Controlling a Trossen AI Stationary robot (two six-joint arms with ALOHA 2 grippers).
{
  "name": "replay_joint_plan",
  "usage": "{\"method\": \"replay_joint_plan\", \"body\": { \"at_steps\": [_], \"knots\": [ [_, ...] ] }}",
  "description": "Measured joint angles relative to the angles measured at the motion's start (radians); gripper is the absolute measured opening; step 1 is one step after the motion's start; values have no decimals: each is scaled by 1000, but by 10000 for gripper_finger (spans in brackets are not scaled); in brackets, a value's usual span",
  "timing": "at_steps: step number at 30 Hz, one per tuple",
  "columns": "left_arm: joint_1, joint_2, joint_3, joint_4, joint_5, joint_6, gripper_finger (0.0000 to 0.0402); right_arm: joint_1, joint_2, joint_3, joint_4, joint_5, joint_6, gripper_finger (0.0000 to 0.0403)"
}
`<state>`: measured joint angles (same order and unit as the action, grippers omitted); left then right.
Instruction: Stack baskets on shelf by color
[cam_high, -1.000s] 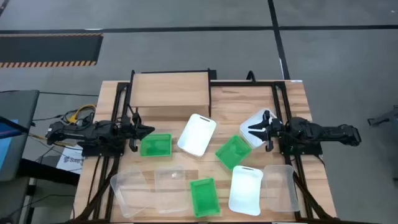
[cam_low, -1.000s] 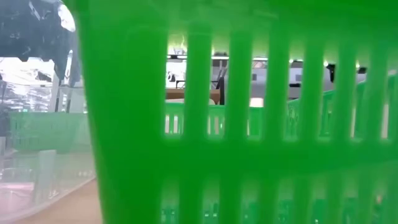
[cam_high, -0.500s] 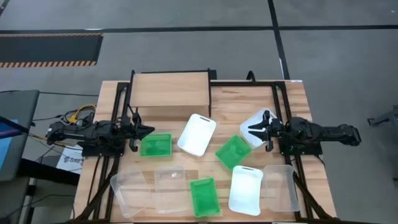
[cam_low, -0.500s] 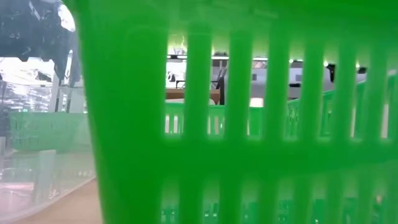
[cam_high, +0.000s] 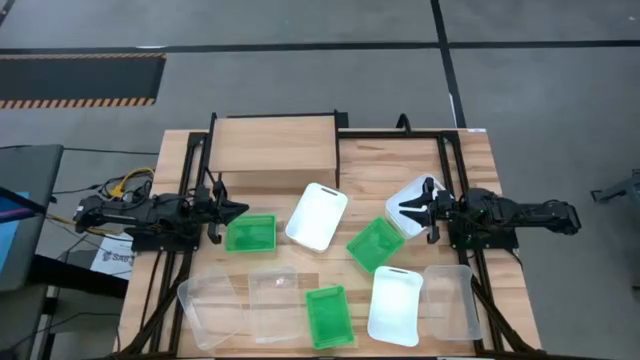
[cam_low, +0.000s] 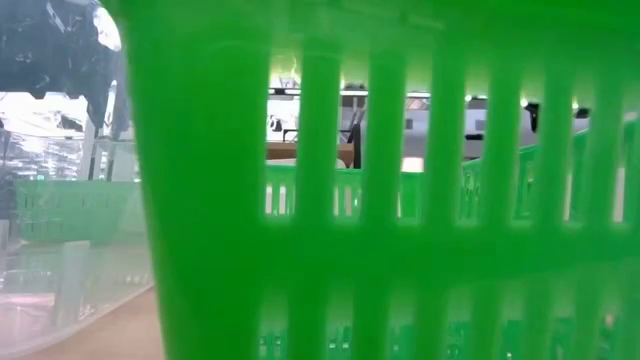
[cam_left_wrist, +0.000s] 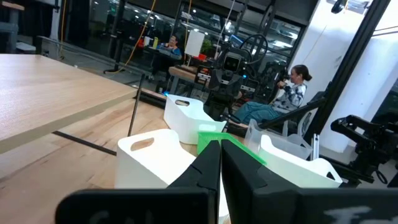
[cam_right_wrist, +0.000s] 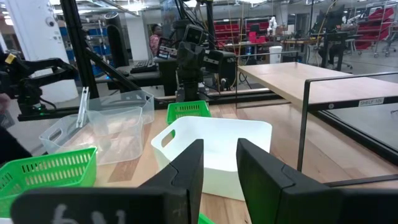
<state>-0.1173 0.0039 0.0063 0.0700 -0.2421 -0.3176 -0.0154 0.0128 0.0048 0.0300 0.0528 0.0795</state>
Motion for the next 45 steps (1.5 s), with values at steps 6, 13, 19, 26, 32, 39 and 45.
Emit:
{"method": "replay_joint_plan", "body": {
  "at_steps": [6, 13, 19, 26, 32, 39, 45],
  "knots": [
    [0, 0, 0, 0, 0, 0, 0, 0, 0, 0, 0, 0, 0, 120],
    [0, 0, 0, 0, 0, 0, 0, 0, 0, 0, 0, 0, 0, 120],
    [0, 0, 0, 9, -29, 0, 0, 0, 0, 0, 0, 0, 0, 120],
    [0, 0, 0, 8, -53, -97, 0, 0, 0, 0, 0, 0, 0, 120],
    [0, 0, 0, 8, -57, -182, 0, 0, 0, 0, 0, 0, 0, 120],
    [0, 0, 0, 8, -40, -216, 0, 0, 0, 0, 0, 3, -1, 120],
    [0, 0, 0, 50, -127, -368, 0, -13, 0, 0, 0, 3, -32, 120]
  ]
}}
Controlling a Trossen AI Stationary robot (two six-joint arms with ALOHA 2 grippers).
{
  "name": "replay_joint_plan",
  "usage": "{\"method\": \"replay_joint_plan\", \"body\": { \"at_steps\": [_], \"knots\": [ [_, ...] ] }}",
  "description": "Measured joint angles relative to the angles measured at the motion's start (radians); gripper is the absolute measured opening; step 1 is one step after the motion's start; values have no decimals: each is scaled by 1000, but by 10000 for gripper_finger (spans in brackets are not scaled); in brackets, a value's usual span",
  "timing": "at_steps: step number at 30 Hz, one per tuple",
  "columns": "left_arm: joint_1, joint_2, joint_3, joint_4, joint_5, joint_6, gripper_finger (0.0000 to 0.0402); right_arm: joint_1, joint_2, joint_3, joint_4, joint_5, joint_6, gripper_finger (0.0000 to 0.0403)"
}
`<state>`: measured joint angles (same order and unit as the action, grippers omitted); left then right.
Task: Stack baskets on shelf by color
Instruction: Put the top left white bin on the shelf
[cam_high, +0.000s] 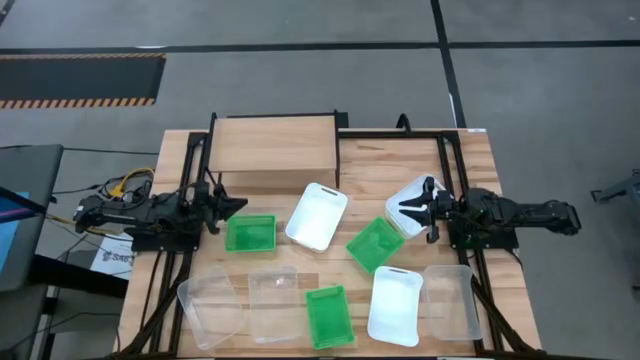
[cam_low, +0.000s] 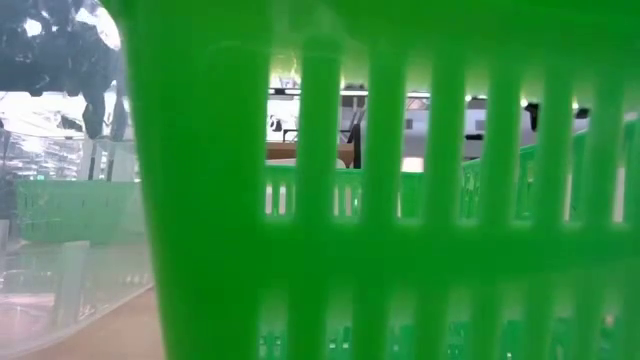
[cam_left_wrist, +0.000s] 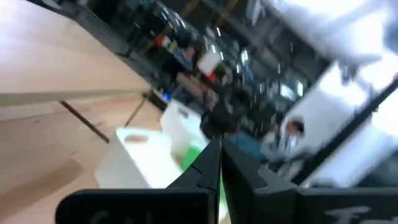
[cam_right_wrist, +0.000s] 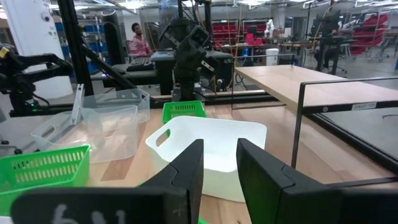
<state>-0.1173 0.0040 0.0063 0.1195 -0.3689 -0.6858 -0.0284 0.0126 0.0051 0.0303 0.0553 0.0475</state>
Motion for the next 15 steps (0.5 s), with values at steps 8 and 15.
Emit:
{"method": "replay_joint_plan", "body": {
  "at_steps": [8, 15],
  "knots": [
    [0, 13, 52, 160, -84, -78, 40, -9, 0, 0, 0, 1, -53, 120],
    [0, 122, 194, 194, -113, -61, 106, 2, 0, 0, 12, 0, 237, 120]
  ]
}}
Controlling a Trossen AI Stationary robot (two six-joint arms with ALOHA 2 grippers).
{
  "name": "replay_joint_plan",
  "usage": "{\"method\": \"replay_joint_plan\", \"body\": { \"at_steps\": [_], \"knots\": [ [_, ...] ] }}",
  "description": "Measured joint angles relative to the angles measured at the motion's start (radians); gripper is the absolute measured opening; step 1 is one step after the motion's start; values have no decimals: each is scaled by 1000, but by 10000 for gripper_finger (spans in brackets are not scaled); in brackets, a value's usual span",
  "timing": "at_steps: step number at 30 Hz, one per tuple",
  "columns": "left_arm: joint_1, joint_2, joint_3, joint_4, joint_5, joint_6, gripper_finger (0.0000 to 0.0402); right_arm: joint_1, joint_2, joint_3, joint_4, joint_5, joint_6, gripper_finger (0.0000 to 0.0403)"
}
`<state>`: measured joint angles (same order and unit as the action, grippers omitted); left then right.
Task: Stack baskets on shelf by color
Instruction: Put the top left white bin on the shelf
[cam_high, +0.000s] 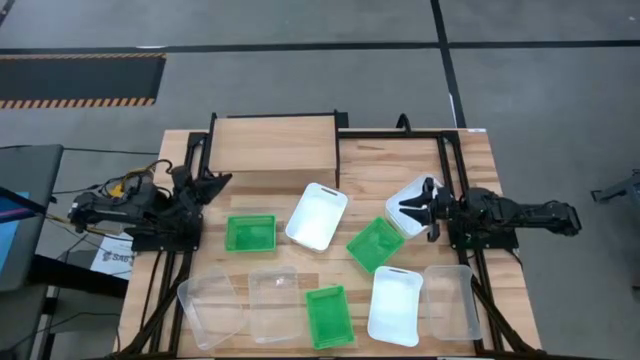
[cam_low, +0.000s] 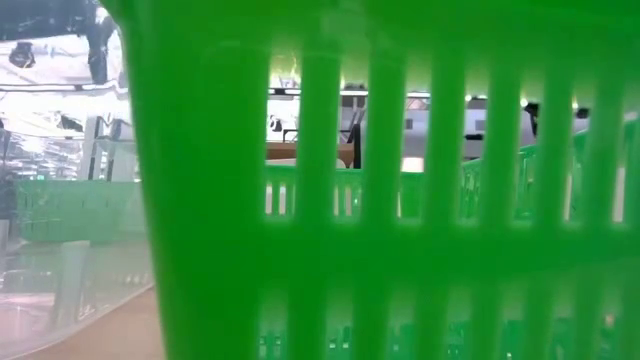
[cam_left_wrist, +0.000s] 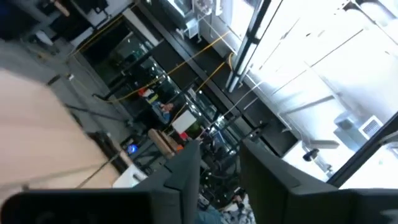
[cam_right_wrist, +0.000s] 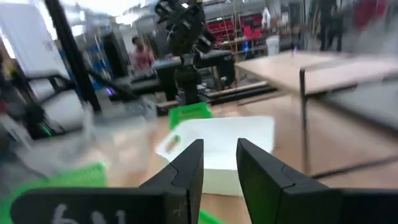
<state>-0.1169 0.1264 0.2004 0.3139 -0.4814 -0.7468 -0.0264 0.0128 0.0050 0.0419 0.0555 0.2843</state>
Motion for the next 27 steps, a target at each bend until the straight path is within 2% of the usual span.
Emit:
{"method": "replay_joint_plan", "body": {
  "at_steps": [4, 9, 15, 19, 23, 27],
  "knots": [
    [0, 132, 112, 1, -2, 34, 126, 7, 0, 0, 1, 0, 268, 120],
    [1, 364, 283, -5, -48, 19, 134, -6, 0, 0, 6, 0, 386, 120],
    [0, 643, 511, -57, 49, 129, 134, -33, 0, 0, 14, 21, 589, 120],
    [2, 779, 684, -295, 41, 88, 134, -42, 0, 0, 14, 23, 601, 120],
    [24, 901, 857, -680, 12, 20, 134, -42, 0, 0, 14, 23, 598, 120],
    [59, 1022, 979, -909, 88, -40, 137, -42, 0, 0, 8, 23, 598, 120]
  ]
}}
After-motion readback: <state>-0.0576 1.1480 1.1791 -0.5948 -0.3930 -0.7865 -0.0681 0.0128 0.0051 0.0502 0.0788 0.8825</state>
